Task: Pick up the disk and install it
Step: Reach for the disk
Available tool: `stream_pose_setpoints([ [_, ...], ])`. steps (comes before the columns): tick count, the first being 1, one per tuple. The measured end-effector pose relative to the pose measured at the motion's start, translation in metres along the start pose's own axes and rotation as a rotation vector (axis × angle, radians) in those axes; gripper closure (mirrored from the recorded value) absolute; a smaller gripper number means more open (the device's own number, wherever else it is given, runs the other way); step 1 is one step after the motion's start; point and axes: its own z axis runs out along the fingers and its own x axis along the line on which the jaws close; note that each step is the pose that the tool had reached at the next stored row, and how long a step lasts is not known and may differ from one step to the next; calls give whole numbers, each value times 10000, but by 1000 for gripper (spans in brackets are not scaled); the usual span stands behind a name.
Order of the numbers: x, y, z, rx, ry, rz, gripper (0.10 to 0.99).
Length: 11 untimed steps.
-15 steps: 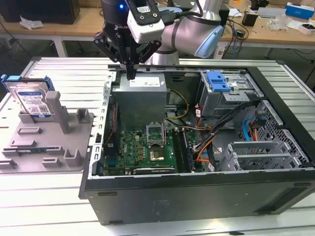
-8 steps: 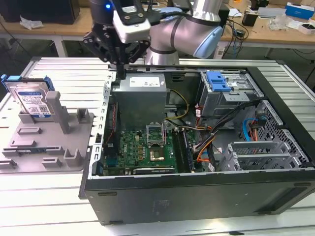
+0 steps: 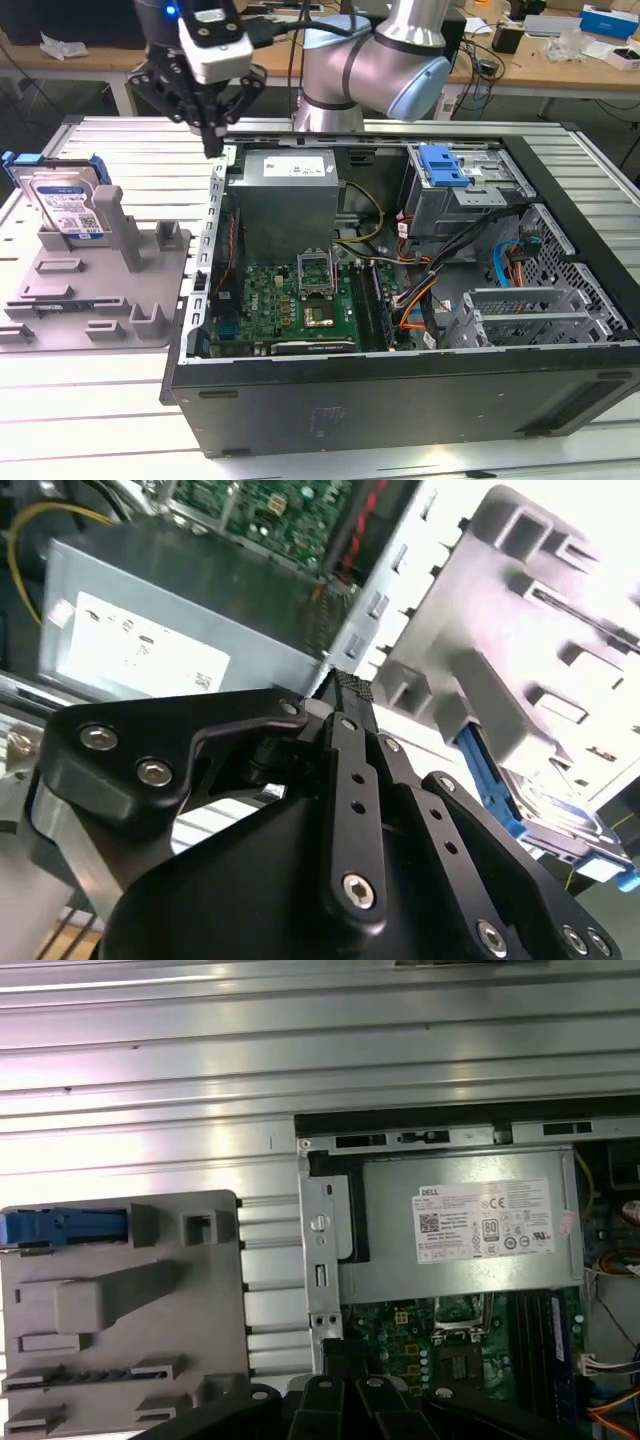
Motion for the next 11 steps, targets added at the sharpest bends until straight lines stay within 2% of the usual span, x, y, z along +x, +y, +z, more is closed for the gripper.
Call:
stream_pose_setpoints([
  [3,138,44,12,0,-1,0,980],
  [4,237,77,20,1,0,0,980],
  [6,333,110,30,-1,-2,2,980],
  [7,408,134,36,-1,-2,0,980],
  [11,597,197,52,2,0,2,980],
])
